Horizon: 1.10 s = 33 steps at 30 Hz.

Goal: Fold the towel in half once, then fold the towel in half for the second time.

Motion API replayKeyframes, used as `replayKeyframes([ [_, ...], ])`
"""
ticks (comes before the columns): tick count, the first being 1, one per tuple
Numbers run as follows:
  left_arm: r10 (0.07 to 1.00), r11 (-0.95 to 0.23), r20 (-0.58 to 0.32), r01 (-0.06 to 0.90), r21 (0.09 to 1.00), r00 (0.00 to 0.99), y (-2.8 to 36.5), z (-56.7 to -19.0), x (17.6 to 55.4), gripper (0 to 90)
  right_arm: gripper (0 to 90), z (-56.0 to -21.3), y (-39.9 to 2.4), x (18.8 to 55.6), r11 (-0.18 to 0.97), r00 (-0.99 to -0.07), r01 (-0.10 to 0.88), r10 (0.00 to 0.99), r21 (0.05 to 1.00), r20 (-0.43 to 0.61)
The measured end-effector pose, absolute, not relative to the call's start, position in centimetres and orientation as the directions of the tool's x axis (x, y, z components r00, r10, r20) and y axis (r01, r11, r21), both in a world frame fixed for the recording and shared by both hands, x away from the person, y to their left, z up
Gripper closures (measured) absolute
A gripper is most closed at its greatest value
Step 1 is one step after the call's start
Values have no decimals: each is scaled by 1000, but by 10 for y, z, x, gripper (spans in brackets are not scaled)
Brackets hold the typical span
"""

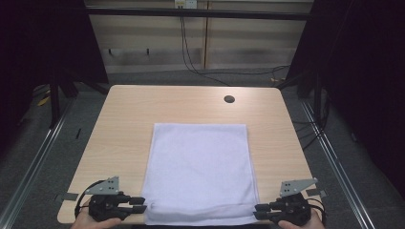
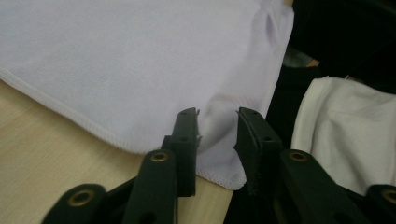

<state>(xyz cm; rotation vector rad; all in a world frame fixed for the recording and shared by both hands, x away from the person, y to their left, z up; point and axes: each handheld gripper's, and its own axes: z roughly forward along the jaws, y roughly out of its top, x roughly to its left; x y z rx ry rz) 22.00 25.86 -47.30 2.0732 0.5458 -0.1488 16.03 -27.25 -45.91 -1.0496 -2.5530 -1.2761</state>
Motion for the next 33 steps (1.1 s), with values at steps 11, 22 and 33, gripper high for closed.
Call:
replayKeyframes([
  [11, 541, -399, -259, 515, 758, 800, 231, -481, 313, 676, 597, -459, -258, 258, 303, -705, 584, 649, 753, 286],
  [22, 617, -466, -174, 535, 705, 767, 203, -500, 349, 700, 578, -497, -222, 328, 428, -686, 607, 708, 669, 169],
  [33, 540, -508, -232, 533, 676, 809, 211, -497, 302, 796, 594, -493, -227, 291, 468, -709, 618, 679, 632, 190],
])
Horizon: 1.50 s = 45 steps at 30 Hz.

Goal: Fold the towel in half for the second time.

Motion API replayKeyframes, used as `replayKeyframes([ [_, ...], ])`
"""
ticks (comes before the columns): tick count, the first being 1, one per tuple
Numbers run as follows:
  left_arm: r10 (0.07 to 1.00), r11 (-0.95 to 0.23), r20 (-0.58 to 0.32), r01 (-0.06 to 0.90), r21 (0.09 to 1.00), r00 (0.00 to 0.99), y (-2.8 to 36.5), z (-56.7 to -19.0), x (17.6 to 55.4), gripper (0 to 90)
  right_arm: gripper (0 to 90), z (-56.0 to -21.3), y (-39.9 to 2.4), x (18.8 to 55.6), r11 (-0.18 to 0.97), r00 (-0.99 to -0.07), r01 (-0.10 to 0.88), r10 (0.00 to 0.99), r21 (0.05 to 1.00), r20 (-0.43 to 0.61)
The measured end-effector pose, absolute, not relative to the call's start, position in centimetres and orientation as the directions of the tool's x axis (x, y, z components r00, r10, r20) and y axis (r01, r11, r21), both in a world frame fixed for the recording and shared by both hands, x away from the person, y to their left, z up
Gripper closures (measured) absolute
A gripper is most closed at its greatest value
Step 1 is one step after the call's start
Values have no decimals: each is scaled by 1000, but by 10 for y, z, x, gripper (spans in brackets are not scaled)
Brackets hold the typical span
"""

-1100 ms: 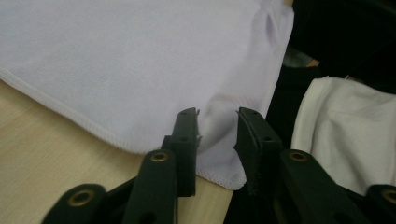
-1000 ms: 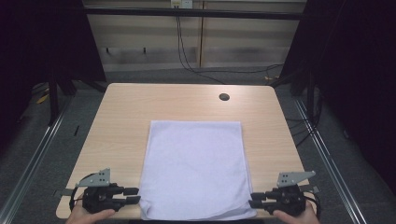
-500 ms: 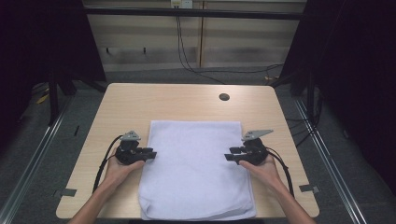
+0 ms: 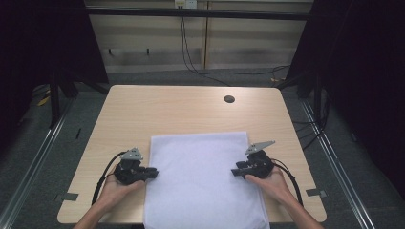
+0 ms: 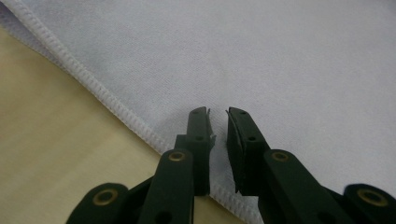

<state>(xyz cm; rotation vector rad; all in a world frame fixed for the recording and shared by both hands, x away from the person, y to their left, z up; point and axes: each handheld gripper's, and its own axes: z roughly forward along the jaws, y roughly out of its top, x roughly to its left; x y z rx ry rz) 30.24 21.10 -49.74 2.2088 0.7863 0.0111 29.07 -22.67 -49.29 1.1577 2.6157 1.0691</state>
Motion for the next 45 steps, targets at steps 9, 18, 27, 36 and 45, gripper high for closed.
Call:
replayKeyframes([
  [9, 487, -532, -267, 525, 665, 832, 211, -490, 274, 720, 634, -488, -233, 252, 492, -736, 617, 638, 615, 228],
  [18, 628, -418, -186, 529, 738, 756, 213, -474, 349, 677, 637, -464, -280, 326, 305, -617, 575, 771, 759, 157],
  [27, 634, -435, -199, 558, 707, 747, 203, -495, 385, 542, 527, -492, -277, 369, 319, -611, 632, 766, 707, 201],
  [36, 604, -469, -216, 561, 682, 767, 212, -499, 378, 787, 748, -501, -270, 373, 351, -616, 666, 756, 658, 220],
  [45, 613, -330, -283, 564, 757, 737, 228, -478, 389, 862, 867, -473, -272, 377, 253, -618, 630, 735, 734, 277],
])
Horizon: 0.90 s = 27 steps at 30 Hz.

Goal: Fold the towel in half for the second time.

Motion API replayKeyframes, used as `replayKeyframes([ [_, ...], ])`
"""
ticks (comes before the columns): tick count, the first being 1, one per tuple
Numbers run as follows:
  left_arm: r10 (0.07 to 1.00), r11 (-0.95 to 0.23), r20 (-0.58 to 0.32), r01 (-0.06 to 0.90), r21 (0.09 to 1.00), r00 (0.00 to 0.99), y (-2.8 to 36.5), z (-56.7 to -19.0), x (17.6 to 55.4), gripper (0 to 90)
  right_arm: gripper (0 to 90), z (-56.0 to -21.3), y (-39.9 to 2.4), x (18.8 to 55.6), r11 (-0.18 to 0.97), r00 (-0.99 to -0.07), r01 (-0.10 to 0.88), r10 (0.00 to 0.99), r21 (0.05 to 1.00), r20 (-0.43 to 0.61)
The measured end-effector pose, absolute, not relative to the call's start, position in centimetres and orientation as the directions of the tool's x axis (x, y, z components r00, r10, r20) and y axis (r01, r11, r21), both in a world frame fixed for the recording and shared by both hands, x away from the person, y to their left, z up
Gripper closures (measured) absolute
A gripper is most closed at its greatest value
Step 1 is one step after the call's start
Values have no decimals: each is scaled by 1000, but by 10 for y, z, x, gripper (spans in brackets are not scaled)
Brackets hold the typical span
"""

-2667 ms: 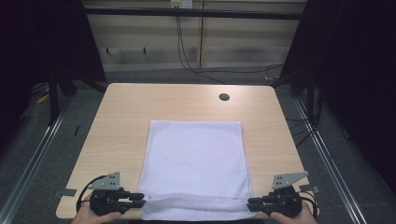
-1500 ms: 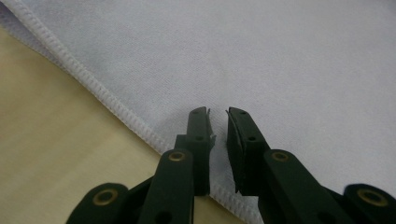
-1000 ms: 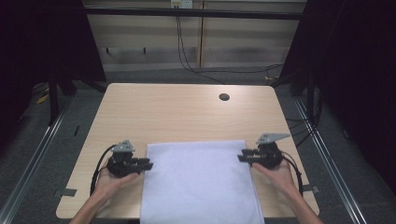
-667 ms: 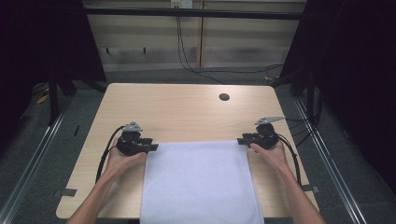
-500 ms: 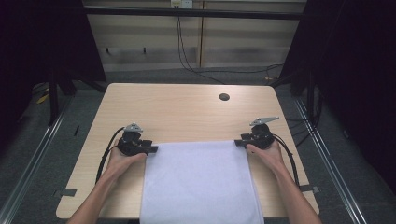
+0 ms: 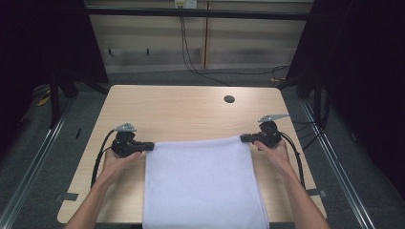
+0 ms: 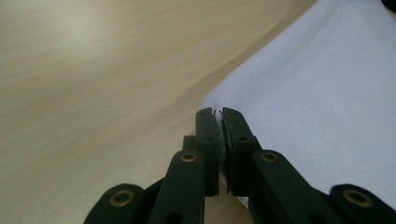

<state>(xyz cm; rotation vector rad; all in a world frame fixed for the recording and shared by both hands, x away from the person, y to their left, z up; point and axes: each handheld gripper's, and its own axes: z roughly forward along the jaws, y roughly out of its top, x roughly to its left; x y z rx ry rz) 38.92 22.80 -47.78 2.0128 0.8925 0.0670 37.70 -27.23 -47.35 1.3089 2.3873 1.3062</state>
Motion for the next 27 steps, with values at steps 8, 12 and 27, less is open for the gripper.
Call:
replayKeyframes([
  [8, 663, -201, -252, 492, 847, 705, 232, -423, 420, 863, 869, -421, -276, 400, 169, -603, 554, 757, 815, 253],
  [12, 671, -150, -230, 433, 889, 705, 229, -391, 428, 863, 869, -389, -275, 411, 136, -593, 496, 775, 858, 220],
  [27, 488, -388, -198, 414, 823, 850, 242, -446, 277, 846, 853, -429, -281, 284, 308, -761, 462, 619, 832, 194],
])
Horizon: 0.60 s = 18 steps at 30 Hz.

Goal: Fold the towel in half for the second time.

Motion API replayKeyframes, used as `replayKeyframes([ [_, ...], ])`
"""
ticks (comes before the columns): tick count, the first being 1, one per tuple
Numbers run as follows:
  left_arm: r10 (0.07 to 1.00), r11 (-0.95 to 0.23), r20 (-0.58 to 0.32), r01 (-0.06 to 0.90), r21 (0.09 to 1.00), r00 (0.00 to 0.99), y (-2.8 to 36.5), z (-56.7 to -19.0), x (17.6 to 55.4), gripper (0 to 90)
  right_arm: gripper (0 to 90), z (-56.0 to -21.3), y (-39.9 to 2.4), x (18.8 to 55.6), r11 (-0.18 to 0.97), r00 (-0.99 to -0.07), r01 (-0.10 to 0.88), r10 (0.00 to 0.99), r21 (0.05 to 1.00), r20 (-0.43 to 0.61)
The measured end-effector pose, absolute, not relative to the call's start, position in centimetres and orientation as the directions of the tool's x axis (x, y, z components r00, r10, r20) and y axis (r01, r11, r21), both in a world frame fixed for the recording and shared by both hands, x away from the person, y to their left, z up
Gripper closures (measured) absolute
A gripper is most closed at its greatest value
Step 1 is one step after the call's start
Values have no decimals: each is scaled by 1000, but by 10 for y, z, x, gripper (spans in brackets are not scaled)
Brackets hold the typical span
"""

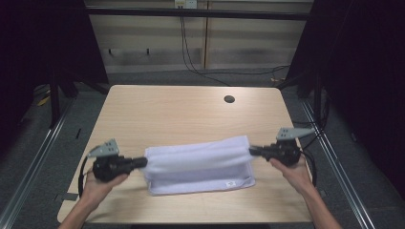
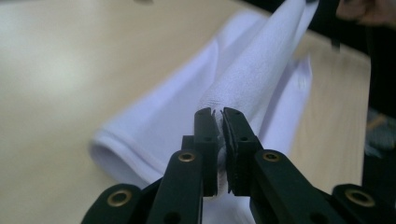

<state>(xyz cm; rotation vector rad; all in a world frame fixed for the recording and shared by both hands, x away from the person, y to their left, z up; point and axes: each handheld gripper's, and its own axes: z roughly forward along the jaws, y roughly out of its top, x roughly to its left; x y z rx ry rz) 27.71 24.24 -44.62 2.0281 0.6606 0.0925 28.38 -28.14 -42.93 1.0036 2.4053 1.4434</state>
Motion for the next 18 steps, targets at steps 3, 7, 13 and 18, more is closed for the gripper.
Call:
replayKeyframes([
  [3, 457, -438, -241, 453, 776, 856, 240, -467, 260, 821, 769, -455, -280, 259, 339, -767, 500, 600, 797, 226],
  [7, 423, -450, -268, 457, 767, 866, 241, -472, 241, 710, 629, -471, -281, 234, 364, -761, 545, 593, 755, 263],
  [13, 528, -141, -304, 435, 889, 793, 278, -457, 256, 538, 530, -456, -306, 224, 155, -654, 470, 722, 869, 225],
  [18, 663, -90, -328, 507, 857, 672, 302, -475, 270, 490, 461, -461, -321, 222, 81, -583, 465, 778, 882, 236],
])
